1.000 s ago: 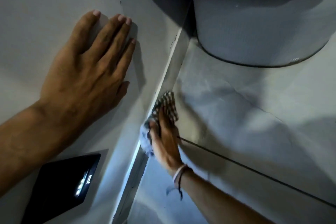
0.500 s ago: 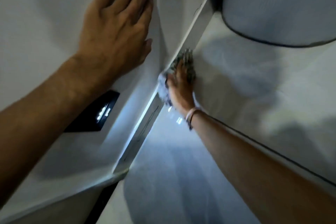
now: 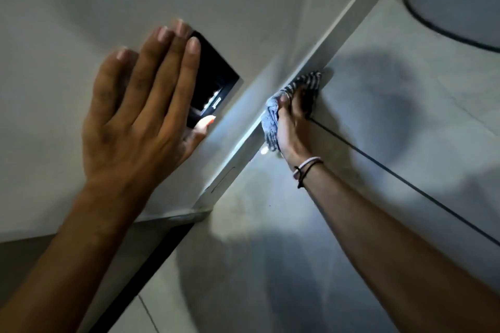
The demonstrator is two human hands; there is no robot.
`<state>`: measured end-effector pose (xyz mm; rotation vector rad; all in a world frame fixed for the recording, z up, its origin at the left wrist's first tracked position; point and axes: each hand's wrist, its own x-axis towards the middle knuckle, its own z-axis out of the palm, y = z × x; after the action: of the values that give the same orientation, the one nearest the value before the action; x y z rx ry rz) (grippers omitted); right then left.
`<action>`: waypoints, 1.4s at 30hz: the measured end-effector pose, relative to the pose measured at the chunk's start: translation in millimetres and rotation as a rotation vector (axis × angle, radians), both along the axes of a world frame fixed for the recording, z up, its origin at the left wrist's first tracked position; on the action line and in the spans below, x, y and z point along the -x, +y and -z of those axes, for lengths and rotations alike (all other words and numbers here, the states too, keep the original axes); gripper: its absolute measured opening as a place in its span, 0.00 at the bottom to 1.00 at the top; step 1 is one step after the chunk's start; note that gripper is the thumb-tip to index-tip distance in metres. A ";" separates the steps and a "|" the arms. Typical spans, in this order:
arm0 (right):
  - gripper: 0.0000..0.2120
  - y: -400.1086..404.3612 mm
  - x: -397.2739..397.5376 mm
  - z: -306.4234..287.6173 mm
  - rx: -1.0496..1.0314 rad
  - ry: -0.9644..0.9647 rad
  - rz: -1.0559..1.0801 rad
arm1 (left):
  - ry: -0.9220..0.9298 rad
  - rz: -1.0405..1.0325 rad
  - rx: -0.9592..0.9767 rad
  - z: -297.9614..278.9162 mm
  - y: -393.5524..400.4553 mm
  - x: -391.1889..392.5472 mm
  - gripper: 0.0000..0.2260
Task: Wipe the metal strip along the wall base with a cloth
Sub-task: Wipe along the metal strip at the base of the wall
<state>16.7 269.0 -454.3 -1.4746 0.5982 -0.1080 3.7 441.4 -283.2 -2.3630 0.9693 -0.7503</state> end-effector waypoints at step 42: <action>0.36 80.1 90.0 -5.7 -0.156 0.054 -0.306 | -0.114 0.003 -0.046 7.5 5.9 -0.3 0.37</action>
<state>-73.3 349.2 -448.5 -1.4038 0.4087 0.2136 4.0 447.4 -290.7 -2.2531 0.9324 -0.8453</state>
